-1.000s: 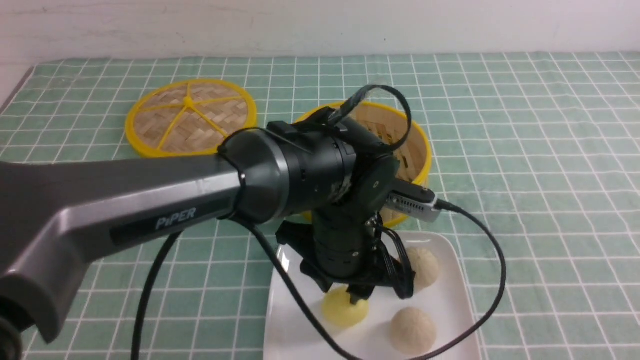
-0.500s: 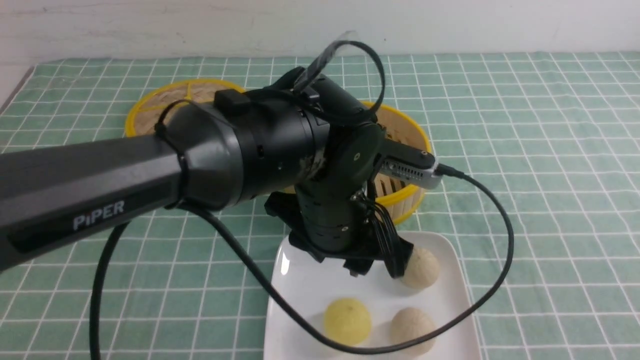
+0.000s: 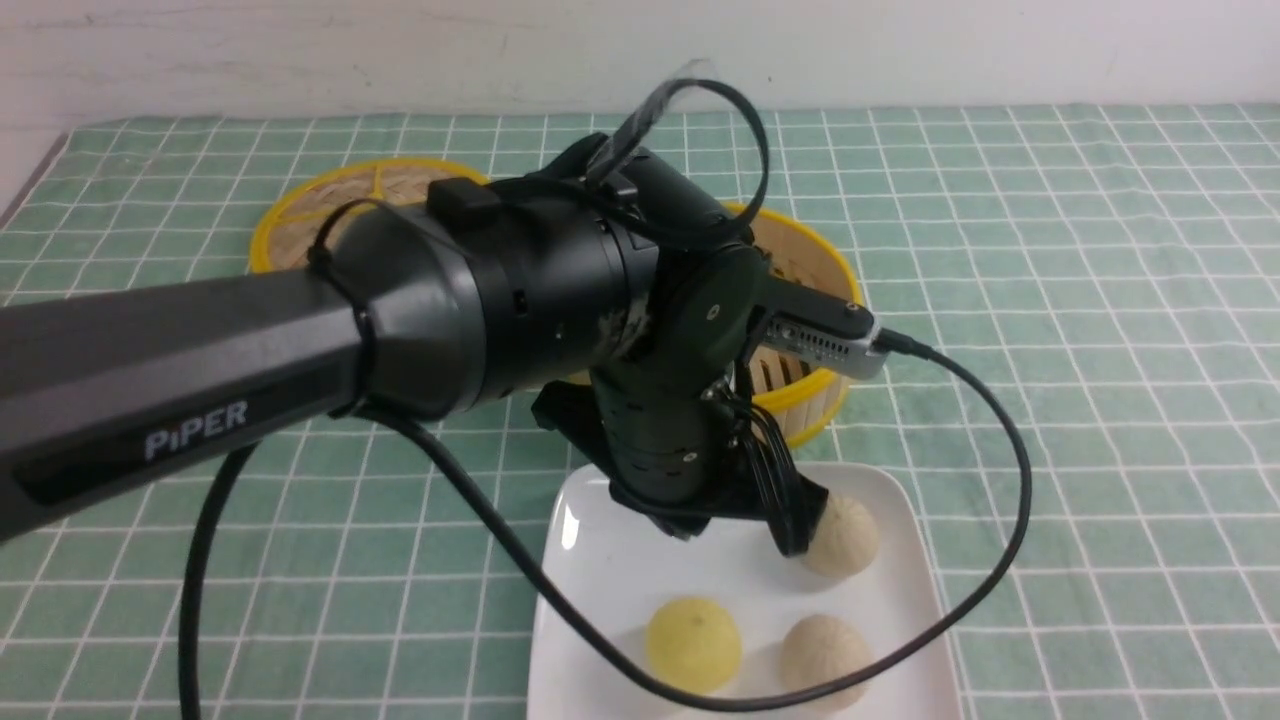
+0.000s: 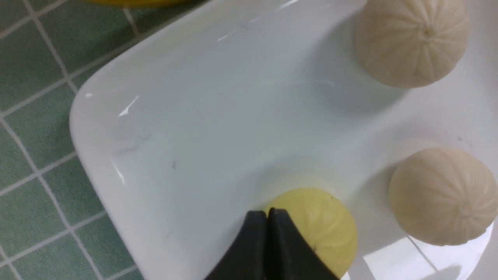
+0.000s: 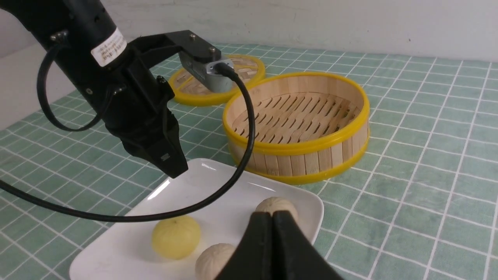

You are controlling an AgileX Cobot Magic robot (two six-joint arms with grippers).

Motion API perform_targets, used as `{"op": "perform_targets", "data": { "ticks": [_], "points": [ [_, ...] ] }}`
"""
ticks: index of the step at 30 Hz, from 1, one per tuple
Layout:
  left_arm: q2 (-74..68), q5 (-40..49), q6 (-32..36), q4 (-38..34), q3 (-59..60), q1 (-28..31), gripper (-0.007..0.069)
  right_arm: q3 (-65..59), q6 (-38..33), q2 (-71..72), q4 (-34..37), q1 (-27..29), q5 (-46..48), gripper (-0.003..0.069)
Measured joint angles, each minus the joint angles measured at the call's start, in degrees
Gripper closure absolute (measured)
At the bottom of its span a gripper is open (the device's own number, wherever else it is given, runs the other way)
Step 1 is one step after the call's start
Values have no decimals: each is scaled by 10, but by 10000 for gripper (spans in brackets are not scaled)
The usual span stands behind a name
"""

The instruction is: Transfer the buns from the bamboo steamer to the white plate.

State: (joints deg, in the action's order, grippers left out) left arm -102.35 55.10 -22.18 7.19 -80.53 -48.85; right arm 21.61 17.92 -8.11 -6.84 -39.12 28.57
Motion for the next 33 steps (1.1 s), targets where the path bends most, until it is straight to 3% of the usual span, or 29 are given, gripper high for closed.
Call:
{"op": "perform_targets", "data": {
  "ticks": [24,33],
  "points": [
    [0,-59,2,21,0,0,619,-47,0,21,20,8,-4,657],
    [3,-56,2,25,1,0,615,-138,0,77,21,188,-6,651]
  ]
}}
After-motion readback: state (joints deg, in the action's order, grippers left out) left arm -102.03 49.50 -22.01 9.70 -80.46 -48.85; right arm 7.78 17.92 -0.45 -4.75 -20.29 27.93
